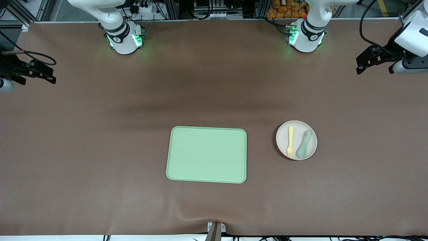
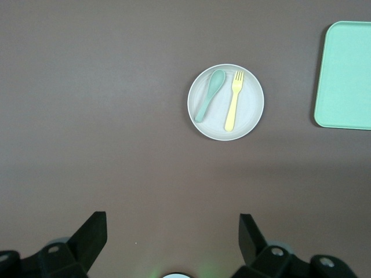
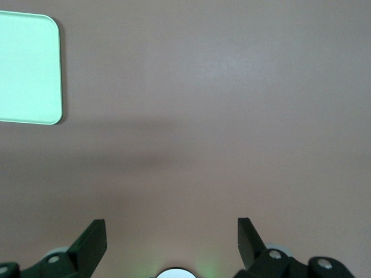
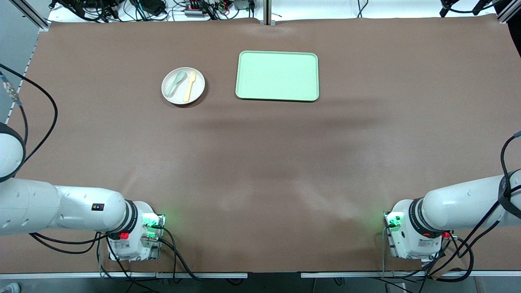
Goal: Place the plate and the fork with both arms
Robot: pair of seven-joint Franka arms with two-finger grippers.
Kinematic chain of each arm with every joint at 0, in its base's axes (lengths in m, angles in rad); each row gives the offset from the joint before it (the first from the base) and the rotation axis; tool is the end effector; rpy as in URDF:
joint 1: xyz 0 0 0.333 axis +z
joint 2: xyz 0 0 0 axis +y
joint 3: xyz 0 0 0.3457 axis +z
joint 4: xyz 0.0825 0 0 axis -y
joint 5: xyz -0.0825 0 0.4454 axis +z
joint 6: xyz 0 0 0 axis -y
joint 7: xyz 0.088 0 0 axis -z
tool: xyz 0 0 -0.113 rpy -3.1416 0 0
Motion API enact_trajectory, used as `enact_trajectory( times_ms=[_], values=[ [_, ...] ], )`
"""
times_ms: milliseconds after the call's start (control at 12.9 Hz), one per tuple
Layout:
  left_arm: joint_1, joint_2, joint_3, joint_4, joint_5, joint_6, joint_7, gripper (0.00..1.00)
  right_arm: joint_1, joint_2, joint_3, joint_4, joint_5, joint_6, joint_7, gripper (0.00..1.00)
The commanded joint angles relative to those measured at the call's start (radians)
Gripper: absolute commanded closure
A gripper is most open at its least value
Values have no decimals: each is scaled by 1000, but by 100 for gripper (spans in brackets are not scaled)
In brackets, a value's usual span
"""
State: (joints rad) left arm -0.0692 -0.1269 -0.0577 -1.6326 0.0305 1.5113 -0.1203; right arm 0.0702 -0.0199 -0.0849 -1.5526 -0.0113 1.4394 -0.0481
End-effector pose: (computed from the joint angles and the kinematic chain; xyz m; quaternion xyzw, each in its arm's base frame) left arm 0.5615 -0.0703 0.6851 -0.9998 0.0021 -0.0050 0.0184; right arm 0.5946 -0.0107 0.6589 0.9988 0.0163 -0.0468 0.0033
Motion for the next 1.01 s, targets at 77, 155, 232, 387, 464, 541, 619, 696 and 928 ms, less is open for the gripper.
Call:
enact_trajectory(
  times_ms=[77,155,232,387,464,541,619,696,928],
  values=[
    [0,-7,-5,17,31,7,1,0,2,-12,1,-4,-6,3,-9,0],
    [5,24,-4,48,29,3,7,0,3,-12,1,-4,-6,3,-7,0],
    [5,44,-4,68,29,3,11,0,3,-12,1,-4,-6,4,-7,0],
    [2,88,-7,48,17,4,16,0,2,-12,1,-4,-6,6,-7,0],
    [0,122,-7,39,17,13,16,0,2,-11,1,-4,-6,6,-7,0],
    [-3,157,-8,21,22,47,15,0,2,-11,1,-4,-6,6,-7,0],
    [-7,177,-10,-27,28,114,4,0,0,-11,1,-4,-6,7,-7,0],
    [-6,188,-11,-97,29,212,-2,0,-1,-11,1,-4,-4,7,-7,0],
    [3,245,-11,-338,28,586,-4,0,-1,-8,1,-4,4,10,-7,0]
  ],
)
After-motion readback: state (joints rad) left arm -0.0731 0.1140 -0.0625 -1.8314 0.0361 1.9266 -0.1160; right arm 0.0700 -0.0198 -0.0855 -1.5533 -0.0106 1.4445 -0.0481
